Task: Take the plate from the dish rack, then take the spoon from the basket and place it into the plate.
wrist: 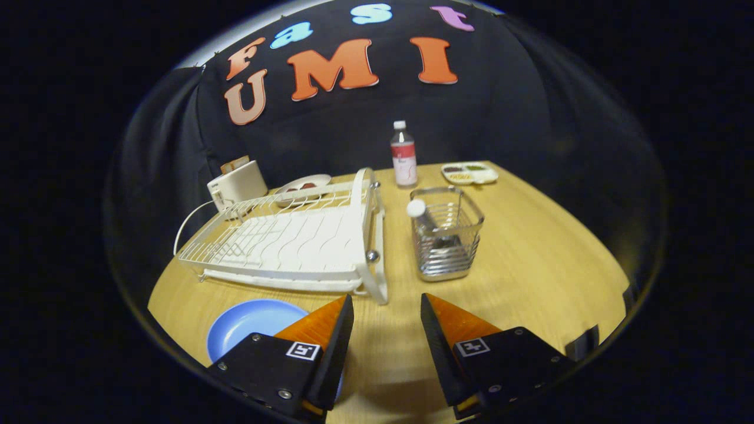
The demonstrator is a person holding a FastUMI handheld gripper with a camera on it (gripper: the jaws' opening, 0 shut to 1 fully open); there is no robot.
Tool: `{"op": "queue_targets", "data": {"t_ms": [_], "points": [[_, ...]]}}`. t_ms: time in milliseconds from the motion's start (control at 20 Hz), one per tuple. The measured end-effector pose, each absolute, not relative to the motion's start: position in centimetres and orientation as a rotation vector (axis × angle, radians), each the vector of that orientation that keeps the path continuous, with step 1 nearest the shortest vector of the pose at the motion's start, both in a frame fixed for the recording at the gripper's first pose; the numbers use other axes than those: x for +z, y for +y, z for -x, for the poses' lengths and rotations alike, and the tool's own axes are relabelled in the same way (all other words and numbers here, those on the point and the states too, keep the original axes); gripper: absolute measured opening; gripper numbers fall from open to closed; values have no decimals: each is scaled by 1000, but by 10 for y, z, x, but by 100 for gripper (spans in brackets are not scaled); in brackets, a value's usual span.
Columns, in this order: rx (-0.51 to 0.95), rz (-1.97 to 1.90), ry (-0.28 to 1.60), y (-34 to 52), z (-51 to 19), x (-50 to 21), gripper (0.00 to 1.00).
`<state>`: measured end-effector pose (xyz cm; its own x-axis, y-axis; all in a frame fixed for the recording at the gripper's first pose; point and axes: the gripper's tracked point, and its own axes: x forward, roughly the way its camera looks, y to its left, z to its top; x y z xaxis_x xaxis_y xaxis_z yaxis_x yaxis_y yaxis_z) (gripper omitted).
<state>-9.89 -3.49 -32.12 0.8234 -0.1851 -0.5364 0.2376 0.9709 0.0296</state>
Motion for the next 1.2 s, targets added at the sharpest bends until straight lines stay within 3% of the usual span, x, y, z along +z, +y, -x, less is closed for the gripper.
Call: {"op": "queue_targets", "data": {"t_ms": [450, 1000, 1200], "points": [[-319, 43, 390, -74, 53, -293, 63], [-351, 115, 286, -84, 37, -294, 19], [-354, 97, 285, -89, 39, -293, 14]]}}
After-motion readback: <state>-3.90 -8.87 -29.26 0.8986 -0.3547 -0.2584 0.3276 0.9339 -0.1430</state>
